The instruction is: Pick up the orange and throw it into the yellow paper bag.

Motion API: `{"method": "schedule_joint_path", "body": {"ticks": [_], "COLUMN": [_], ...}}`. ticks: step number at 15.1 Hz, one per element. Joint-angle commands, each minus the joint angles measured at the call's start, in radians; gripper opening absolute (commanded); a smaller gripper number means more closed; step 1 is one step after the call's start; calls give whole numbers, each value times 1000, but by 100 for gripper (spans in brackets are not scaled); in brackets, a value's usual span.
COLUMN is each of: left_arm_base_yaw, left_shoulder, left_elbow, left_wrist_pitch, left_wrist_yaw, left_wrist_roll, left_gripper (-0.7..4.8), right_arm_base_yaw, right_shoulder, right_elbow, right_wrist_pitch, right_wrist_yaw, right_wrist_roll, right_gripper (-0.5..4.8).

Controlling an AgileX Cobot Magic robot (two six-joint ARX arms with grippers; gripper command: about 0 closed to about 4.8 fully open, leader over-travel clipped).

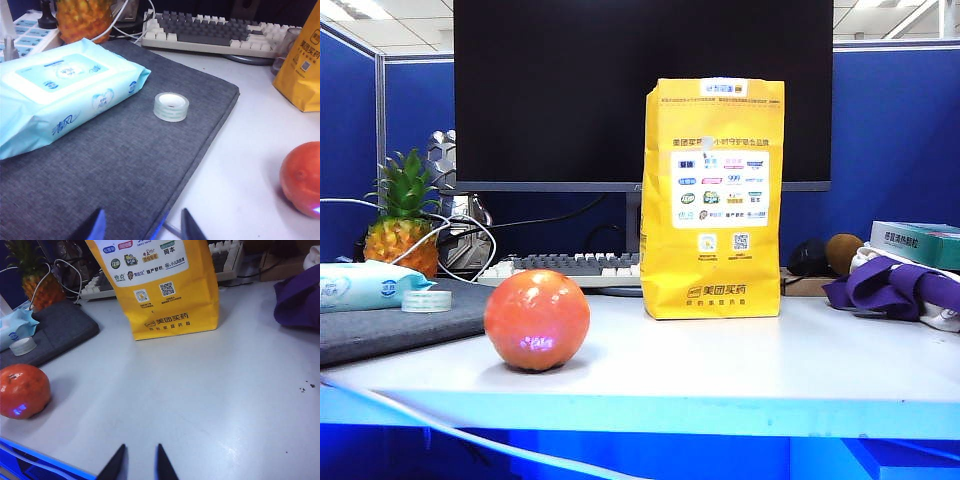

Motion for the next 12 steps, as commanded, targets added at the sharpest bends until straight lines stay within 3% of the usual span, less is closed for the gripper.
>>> {"method": "schedule_joint_path", "body": {"ticks": [1,6,12], "left_arm_base_yaw": [2,2,2], "left_shoulder": [-1,-1,-1], "left_elbow": [-5,7,121], "left_wrist_pitch": [6,130,138], "left_wrist_yaw": [67,322,336], "left_wrist_roll": [-17,-89,-116], "left_gripper": [206,206,215], "right_arm_base_yaw": [0,0,-2], "right_shoulder": [0,0,0], "right_elbow": [-8,-8,-8], "right_wrist_pitch": [8,74,283], "right_wrist_yaw": [-2,41,47], "right_wrist_roll": [0,2,16], "right_gripper": [81,81,81]}}
